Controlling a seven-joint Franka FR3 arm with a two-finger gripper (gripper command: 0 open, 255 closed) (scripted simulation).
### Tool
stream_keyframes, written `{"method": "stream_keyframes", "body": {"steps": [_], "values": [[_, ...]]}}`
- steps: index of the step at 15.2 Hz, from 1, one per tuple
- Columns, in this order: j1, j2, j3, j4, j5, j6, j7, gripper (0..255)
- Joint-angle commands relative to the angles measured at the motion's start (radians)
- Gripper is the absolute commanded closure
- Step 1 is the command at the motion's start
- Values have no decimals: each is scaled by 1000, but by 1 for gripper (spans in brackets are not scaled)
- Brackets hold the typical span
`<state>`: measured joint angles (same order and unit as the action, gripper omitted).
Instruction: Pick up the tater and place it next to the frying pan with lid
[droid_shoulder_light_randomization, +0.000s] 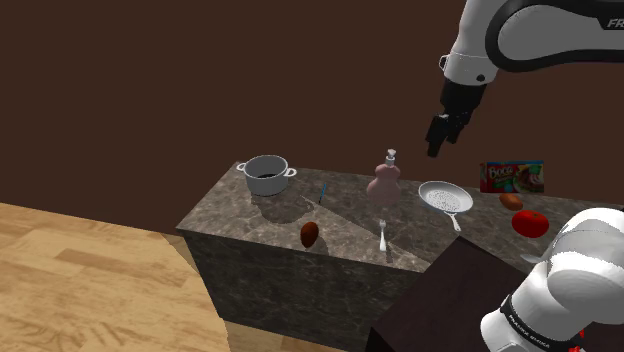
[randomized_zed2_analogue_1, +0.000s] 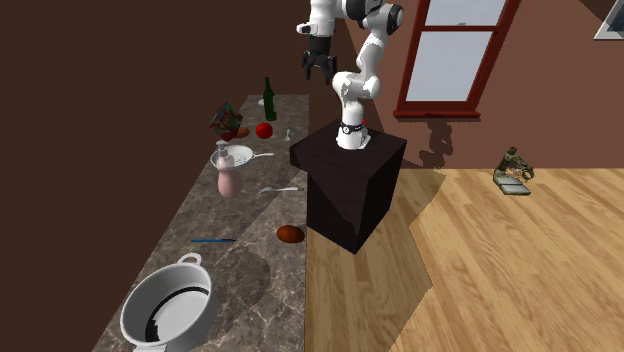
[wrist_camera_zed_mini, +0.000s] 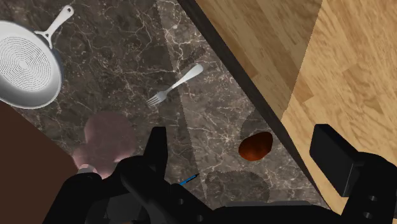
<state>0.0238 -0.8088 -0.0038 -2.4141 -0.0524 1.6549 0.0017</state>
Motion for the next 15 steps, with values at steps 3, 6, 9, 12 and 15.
{"method": "stream_keyframes", "body": {"steps": [3, 6, 9, 12, 15], "values": [[-2, 45, 41, -14, 16, 47, 69, 0], [-7, 127, 100, -23, 36, 117, 172, 0], [-15, 223, 157, -16, 48, 185, 275, 0], [-25, 331, 209, 6, 48, 249, 380, 0], [-38, 450, 257, 43, 36, 306, 487, 0]]}}
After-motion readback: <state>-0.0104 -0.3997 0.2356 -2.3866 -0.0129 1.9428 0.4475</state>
